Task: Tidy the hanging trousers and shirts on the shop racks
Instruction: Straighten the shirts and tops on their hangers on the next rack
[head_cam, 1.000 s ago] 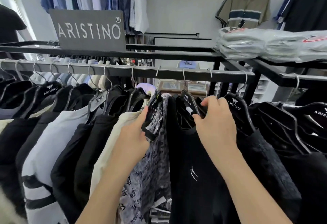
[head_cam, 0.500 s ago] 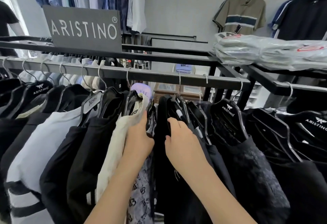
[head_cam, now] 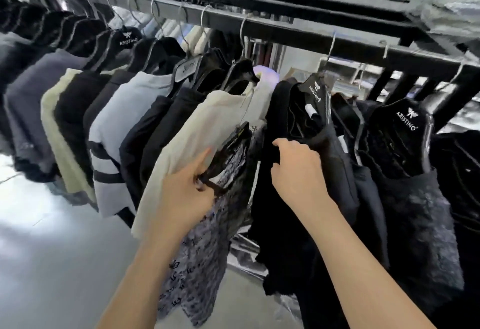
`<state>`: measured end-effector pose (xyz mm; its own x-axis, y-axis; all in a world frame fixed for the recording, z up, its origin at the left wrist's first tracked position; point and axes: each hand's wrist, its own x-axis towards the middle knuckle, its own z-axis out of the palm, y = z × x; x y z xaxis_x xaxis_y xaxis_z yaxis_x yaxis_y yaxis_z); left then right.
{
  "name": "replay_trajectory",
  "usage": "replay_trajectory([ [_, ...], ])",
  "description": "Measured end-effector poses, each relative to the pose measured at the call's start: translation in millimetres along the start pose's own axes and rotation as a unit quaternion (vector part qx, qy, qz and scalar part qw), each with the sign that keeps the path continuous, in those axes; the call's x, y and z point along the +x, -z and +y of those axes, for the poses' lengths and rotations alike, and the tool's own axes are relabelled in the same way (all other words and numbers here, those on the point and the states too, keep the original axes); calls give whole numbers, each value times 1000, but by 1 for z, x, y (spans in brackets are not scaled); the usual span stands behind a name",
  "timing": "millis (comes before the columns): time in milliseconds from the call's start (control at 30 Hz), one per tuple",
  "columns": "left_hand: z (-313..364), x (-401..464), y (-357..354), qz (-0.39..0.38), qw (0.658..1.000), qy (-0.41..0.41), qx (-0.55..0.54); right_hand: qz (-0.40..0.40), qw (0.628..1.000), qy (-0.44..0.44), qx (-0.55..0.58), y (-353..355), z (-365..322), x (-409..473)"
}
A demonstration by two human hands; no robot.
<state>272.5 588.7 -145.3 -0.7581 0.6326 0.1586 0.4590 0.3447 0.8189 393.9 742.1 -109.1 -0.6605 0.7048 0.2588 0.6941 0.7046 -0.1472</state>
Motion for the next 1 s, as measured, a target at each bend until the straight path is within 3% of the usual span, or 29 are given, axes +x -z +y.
replay_trajectory([
  [167,-8,-68,25,31,999,40,16,-20,969,119,217,-16,-4,-26],
  [433,0,-187,65,47,992,99,66,-88,913,278,287,-21,-15,-76],
  [567,-4,-230,95,38,980,164,107,-173,869,351,302,-24,-26,-106],
  [833,-17,-297,114,101,960,195,175,-273,814,385,339,-32,-57,-167],
  [1000,-37,-316,97,235,935,172,203,-292,798,369,376,-33,-71,-201],
])
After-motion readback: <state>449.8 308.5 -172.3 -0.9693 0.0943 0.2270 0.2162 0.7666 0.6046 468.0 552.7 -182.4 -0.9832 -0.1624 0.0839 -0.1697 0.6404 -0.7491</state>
